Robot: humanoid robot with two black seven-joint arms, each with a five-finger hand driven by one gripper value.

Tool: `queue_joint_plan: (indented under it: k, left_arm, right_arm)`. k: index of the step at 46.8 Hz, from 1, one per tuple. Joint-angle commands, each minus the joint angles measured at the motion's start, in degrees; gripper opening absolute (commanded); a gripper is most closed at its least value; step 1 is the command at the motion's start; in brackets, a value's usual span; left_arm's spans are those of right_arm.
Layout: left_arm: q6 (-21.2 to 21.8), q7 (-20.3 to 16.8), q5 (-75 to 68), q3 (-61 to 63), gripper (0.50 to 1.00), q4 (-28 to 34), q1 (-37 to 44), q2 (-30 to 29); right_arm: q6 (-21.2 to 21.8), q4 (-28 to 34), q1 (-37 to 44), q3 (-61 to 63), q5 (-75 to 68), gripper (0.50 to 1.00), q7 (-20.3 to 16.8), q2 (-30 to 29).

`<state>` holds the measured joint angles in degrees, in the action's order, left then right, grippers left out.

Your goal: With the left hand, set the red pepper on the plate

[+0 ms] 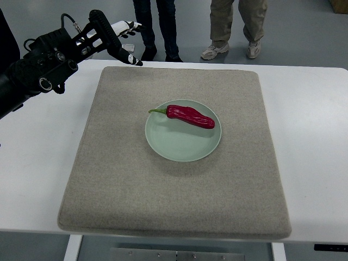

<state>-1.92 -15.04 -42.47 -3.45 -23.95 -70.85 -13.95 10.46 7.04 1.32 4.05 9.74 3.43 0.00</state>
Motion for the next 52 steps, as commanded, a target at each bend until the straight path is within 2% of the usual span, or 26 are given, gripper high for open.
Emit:
queue_joint_plan:
  k: [1, 13, 24, 29, 36, 45, 52]
  left_arm:
    - [2.3, 0.2, 5.5, -0.1, 0.934, 2.4, 0.7, 1.5]
    - [3.5, 2.4, 19.9, -0.2, 0.934, 4.5, 1.3, 3.1]
    - [3.5, 7.9, 34.0, -1.9, 0.956, 6.3, 1.6, 4.0]
    - [3.4, 8.5, 38.9, -5.6, 0.956, 8.6, 1.7, 5.0]
    - [1.8, 8.5, 42.6, -13.3, 0.956, 11.4, 2.5, 6.0]
    - [-4.8, 7.2, 42.6, -21.0, 0.956, 11.9, 5.5, 6.7]
    - [-7.2, 6.7, 42.6, -23.8, 0.956, 12.6, 6.6, 6.7]
  right_arm:
    - [0.0, 0.1, 0.0, 0.0, 0.0, 0.932, 0.0, 0.0]
    - [0.0, 0.0, 0.0, 0.1, 0.0, 0.932, 0.0, 0.0]
    - [0.0, 0.0, 0.0, 0.0, 0.0, 0.932, 0.0, 0.0]
    - [0.0, 0.0, 0.0, 0.1, 0.0, 0.932, 0.0, 0.0]
    - [0.0, 0.0, 0.0, 0.0, -0.1, 0.932, 0.0, 0.0]
    - [0.0, 0.1, 0.0, 0.1, -0.1, 0.932, 0.0, 0.0]
    - [0.0, 0.0, 0.0, 0.0, 0.0, 0.932, 0.0, 0.0]
